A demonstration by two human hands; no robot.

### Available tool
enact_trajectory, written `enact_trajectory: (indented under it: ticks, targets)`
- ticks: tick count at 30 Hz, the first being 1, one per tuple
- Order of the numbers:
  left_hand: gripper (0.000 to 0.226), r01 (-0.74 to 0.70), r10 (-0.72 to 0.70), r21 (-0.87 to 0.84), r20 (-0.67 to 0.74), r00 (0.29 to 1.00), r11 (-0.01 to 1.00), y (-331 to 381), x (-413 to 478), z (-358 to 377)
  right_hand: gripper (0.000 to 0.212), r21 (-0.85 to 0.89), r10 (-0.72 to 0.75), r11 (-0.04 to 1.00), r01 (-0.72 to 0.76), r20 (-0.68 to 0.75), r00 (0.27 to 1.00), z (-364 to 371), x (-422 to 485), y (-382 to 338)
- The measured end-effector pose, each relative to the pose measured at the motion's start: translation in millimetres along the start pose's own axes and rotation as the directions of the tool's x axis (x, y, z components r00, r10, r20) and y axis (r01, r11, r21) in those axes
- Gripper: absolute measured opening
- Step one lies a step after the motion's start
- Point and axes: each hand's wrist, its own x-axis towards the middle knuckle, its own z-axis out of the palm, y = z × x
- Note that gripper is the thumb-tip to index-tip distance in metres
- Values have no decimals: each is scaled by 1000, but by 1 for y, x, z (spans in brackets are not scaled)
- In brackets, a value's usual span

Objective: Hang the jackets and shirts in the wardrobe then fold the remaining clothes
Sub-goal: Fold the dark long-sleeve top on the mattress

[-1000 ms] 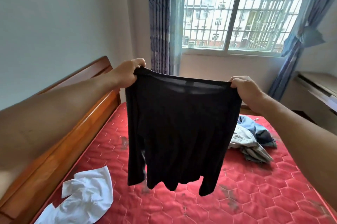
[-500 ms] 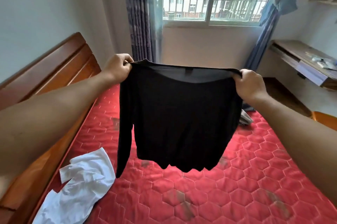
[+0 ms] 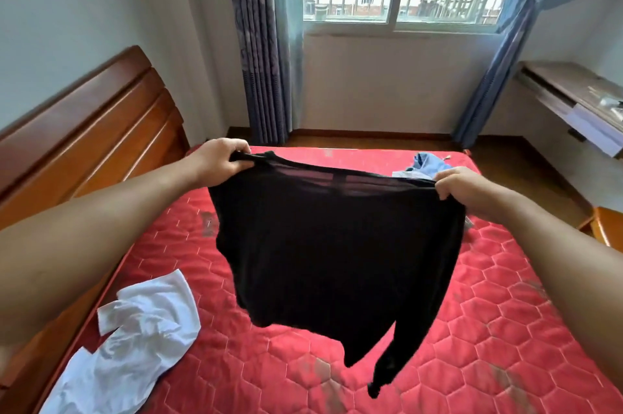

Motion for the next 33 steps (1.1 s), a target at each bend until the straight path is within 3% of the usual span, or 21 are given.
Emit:
enact_trajectory:
  ticks: [3,6,12,18,23,28,33]
  targets:
    - [7,56,-54,34,-56,997,998,-7,30,20,29,-280,-9,960,-12,-73,997,-8,41,10]
    - [15,158,-149,21,-240,959,987,-4,59,36,22,-356,-135,933,50,-219,966,-12,81,12]
    - [16,326,-352,-140,-469,810,935,28,122,23,42,-259,-233,957,128,-432,871,-48,130,-24]
    - [22,285,-393,-274,-556,732,918,58,154,-13,27,-384,-360,906,180,-471,806,-91,143,-50]
    - [19,152,-384,-484,-425,820,862,60,137,2,18,-488,-441,846,214,-416,795,-86,134,-32]
    - [25,143,-215,-247,-297,930,958,44,96,49,14,-524,-419,823,221,-296,858,-45,116,19]
    - [15,189,-196,-131,-38,980,973,17,46,132,15,-546,-359,799,252,-97,928,14,96,94]
